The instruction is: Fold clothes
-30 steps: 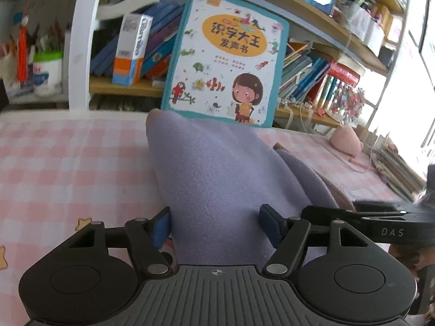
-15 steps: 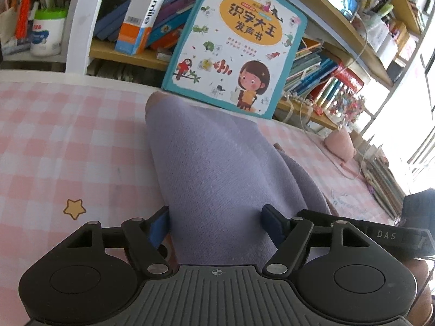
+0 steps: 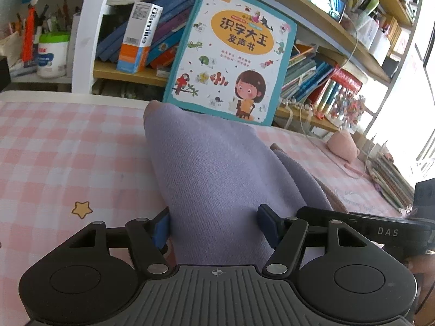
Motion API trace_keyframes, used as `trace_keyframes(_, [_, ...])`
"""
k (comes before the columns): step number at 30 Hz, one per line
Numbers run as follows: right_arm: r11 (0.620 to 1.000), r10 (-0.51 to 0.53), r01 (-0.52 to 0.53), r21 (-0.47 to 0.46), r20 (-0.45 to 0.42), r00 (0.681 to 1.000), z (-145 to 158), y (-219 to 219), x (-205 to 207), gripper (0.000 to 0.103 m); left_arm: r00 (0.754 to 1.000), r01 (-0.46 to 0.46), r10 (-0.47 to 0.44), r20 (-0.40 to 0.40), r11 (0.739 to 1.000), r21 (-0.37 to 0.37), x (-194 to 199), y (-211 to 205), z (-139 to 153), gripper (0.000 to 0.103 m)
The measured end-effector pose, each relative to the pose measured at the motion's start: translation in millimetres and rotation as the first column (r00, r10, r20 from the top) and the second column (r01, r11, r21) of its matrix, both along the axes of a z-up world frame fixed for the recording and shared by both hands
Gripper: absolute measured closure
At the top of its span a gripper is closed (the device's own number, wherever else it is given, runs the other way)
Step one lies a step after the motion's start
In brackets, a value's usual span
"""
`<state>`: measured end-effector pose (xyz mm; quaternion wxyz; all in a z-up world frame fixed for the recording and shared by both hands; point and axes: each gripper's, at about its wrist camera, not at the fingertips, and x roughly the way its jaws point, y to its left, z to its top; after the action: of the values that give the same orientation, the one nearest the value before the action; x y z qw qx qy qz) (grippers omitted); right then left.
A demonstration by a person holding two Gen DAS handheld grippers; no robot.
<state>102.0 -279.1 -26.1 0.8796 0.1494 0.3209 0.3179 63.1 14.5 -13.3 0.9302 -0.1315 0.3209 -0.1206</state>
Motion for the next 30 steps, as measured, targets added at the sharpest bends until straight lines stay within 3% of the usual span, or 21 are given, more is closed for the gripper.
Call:
trace_keyframes(11, [0.998,0.052,-0.052,-0.018,0.046,0.998,9.9,23.4,-9.9,0.074,0.998,-0.018,0.02,0.06,0.999,-0.028,-11.3,23.6,9.3,0.046])
trace_keyframes(20, [0.988,0.119,-0.111,-0.104,0.072,0.99,29.6,71.0,-2.4,0.075,0.989,-0.062,0.065,0.132,0.998,-0.027,-15.1,45.4,24.8,0.049])
trace_keyframes(30, [0.989,0.12,-0.108,-0.098,0.124,0.985,40.8,120.1,29.5,0.075,0.968,-0.059,0.048,0.245,0.998,0.036,7.7,64.7,58.0,0.05])
